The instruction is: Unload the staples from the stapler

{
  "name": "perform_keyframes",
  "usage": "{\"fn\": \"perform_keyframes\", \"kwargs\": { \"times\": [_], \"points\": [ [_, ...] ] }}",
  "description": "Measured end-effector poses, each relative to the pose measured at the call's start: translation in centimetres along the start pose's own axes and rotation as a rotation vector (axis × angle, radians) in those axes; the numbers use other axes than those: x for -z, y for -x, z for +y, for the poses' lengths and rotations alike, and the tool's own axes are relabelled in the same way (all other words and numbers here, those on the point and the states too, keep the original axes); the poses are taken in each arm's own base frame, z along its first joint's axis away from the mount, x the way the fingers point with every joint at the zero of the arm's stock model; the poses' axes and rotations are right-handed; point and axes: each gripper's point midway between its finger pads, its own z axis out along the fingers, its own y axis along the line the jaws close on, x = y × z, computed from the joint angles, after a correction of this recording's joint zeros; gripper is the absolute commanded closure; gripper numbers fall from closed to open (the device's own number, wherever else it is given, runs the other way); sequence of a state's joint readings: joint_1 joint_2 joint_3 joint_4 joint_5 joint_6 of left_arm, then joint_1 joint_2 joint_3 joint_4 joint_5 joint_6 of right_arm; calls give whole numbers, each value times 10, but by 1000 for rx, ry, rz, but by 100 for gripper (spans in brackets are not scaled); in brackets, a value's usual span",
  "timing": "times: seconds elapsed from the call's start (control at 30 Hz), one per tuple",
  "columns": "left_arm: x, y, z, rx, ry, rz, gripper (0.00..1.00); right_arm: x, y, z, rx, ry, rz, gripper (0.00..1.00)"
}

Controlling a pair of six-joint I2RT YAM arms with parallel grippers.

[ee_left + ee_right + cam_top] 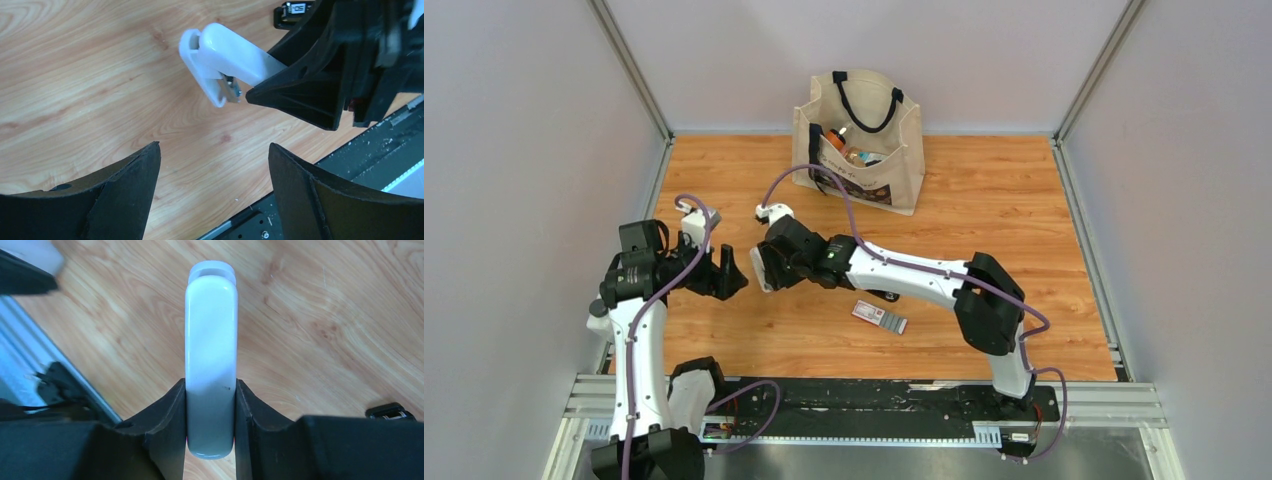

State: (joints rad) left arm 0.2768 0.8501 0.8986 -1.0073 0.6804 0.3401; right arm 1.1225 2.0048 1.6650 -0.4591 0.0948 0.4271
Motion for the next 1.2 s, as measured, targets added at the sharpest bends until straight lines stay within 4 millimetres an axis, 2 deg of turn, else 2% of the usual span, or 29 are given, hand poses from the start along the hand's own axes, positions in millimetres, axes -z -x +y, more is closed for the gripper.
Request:
{"fn": "perform_keyframes", "kwargs": {
  "times": [0.1,0.2,0.47,0.53,0.73,0.9,1.03,1.2],
  "points": [
    [0,2,-6,-33,-41,-13,16,12,18,10,-70,42,-79,100],
    [-1,3,-6,-85,-58,-17,16,16,27,15,-112,67,-120,100],
    [-15,-11,15,-242,-70,61,10,20,7,12,-191,89,-105,100],
    [-23,-23,20,-275,-95,100,9,27,9,15,-238,121,-116,100],
    [-26,-31,20,-368,-144,125,12,37,23,26,-309,185,-155,100],
    [-31,-41,18,-404,-202,147,13,40,25,34,-352,232,-163,100],
    [-35,-53,16,-422,-230,169,18,40,23,38,-378,256,-154,100],
    [-39,-61,17,-437,-235,176,33,40,21,43,-408,291,-146,100]
  ]
}}
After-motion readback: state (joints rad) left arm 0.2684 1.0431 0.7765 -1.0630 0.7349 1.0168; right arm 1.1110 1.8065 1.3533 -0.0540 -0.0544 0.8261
